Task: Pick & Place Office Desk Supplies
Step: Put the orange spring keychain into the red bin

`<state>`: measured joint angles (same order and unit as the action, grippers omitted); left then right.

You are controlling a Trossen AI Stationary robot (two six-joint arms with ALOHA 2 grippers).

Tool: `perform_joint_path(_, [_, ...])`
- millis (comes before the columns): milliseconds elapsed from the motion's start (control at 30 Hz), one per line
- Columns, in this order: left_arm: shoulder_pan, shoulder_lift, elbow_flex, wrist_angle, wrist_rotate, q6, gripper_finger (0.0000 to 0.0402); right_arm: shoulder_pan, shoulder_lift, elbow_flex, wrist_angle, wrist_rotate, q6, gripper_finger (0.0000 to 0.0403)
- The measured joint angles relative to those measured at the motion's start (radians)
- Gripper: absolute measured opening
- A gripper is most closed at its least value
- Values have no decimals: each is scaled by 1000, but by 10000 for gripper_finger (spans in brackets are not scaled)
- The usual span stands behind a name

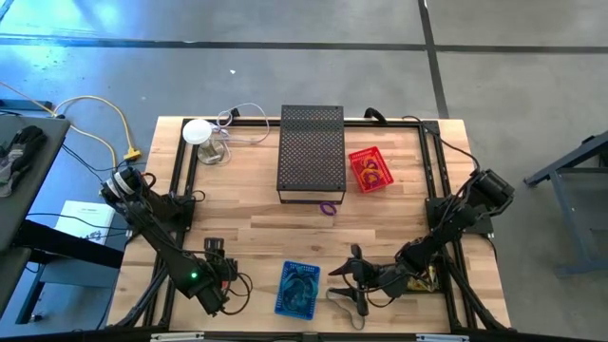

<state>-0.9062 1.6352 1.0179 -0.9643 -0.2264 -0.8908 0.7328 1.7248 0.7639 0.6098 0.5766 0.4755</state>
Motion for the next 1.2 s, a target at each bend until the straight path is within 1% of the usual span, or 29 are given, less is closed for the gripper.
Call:
perform_joint_path(67, [1, 0, -16, 26, -1, 0, 220, -3, 0, 0, 0, 0, 1, 197])
perform_joint_path(233, [1, 0, -21, 28, -12, -15, 220, -3, 0, 0, 0, 0, 0, 197])
perform_joint_path(500, [0, 0, -21, 32, -12, -182, 220, -3, 0, 0, 0, 0, 3, 197])
perform_joint_path(900, [-2, 0, -21, 31, -19, -179, 220, -3, 0, 0, 0, 0, 25, 197])
perform_joint_path(1200, [-2, 1, -56, 86, -13, -210, 220, -3, 0, 0, 0, -3, 29, 197])
